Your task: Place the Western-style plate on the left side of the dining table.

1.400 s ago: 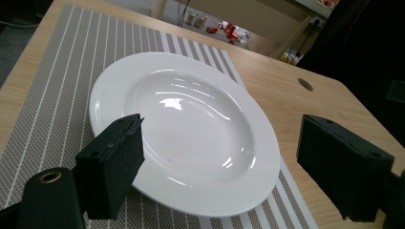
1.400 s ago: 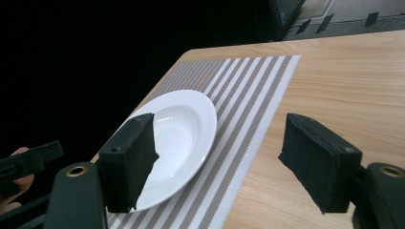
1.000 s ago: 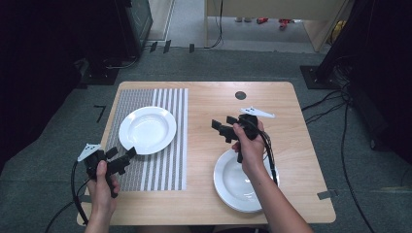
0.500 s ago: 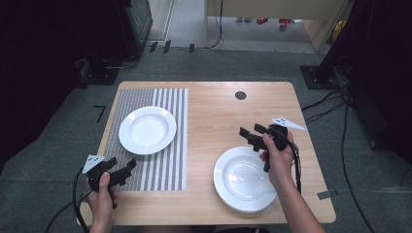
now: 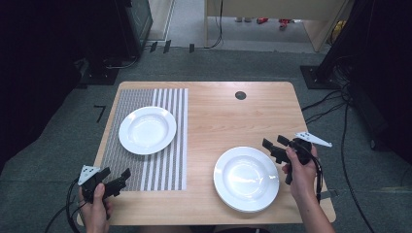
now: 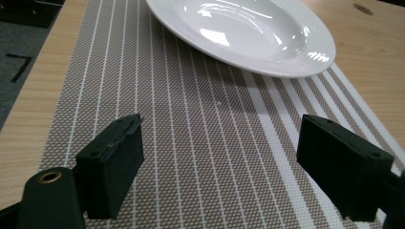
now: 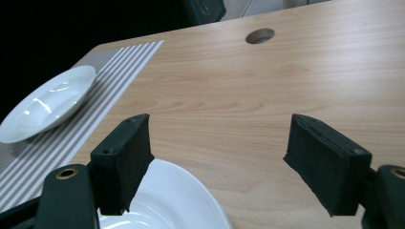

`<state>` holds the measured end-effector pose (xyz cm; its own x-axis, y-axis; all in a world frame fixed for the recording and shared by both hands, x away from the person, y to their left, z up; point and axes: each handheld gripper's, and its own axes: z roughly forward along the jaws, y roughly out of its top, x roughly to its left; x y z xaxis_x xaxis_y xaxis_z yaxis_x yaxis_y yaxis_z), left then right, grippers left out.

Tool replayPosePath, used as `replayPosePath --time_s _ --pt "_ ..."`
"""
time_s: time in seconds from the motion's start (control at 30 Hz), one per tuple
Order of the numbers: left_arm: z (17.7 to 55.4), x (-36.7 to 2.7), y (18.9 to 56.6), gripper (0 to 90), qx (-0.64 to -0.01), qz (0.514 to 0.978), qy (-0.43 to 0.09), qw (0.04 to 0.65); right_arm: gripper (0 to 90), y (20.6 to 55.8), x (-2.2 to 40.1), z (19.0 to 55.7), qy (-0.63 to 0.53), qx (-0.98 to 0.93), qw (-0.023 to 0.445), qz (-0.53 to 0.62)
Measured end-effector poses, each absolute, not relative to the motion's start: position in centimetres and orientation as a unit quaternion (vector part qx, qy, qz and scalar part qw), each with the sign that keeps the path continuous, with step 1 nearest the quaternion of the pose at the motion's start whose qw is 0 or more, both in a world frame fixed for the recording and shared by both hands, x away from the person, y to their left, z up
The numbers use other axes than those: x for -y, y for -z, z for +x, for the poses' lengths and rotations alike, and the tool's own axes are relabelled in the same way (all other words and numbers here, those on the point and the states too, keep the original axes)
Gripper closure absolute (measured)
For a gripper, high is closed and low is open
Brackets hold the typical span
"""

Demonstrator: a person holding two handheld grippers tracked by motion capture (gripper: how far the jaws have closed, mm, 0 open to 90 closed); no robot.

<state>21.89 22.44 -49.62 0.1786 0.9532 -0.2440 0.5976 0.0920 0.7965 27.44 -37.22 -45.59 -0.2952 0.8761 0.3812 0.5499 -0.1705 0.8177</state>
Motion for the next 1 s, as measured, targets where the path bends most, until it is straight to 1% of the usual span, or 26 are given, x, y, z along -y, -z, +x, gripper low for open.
replayPosePath --time_s 0.23,0.73,1.0 --pt "21.3 -23.5 50.1 16.3 -0.615 0.638 -0.218 0.409 23.5 46.7 39.6 26.1 -0.488 -0.622 0.178 0.586" --pt "20.5 -25.8 50.7 16.4 -0.634 0.63 -0.23 0.385 22.1 48.8 43.7 23.4 -0.466 -0.607 0.191 0.615" --pt "20.5 -26.4 51.0 16.4 -0.637 0.635 -0.239 0.366 21.4 50.0 45.6 21.9 -0.447 -0.605 0.195 0.629"
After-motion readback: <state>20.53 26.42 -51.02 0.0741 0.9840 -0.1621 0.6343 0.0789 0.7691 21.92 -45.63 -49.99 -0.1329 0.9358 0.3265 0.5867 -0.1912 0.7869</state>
